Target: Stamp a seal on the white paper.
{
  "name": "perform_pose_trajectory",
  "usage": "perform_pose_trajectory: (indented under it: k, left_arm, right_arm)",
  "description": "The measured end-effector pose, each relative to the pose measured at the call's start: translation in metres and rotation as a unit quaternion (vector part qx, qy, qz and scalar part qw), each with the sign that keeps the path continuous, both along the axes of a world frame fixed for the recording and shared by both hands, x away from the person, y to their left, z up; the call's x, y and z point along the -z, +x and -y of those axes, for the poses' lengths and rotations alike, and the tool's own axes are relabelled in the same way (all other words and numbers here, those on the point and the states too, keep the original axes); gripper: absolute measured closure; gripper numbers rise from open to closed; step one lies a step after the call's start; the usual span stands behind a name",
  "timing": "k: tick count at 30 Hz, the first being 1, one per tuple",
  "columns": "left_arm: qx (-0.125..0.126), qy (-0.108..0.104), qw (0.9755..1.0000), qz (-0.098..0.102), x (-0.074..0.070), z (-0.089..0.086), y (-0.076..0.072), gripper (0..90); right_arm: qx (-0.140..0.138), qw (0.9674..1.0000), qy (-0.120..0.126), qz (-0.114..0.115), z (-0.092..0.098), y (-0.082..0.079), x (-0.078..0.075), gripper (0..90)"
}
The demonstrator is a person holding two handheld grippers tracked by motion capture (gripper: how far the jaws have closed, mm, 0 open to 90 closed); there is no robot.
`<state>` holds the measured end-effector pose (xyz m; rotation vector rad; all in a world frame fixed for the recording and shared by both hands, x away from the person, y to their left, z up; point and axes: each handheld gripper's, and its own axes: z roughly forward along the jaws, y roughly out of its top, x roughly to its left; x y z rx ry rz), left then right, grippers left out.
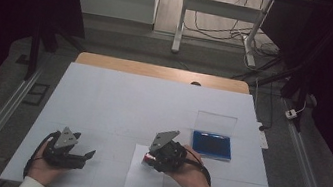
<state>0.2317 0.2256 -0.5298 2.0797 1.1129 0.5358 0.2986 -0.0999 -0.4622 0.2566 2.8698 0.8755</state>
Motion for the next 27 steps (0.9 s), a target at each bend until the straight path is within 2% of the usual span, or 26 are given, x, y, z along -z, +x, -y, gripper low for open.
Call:
perform_pose_trajectory:
  k: [7,27]
  left_arm:
    - [0.000,0.000,1.0000,0.000,0.000,0.000,0.000,19.5]
    - [0.002,0.001,1.0000,-0.001,0.000,0.000,0.000,19.6]
  right_arm:
    - [-0.001,0.9999,-0.017,0.001,-0.004,0.001,0.007,69.8]
    - [-0.005,0.9996,-0.027,0.006,-0.007,0.002,0.016,69.8]
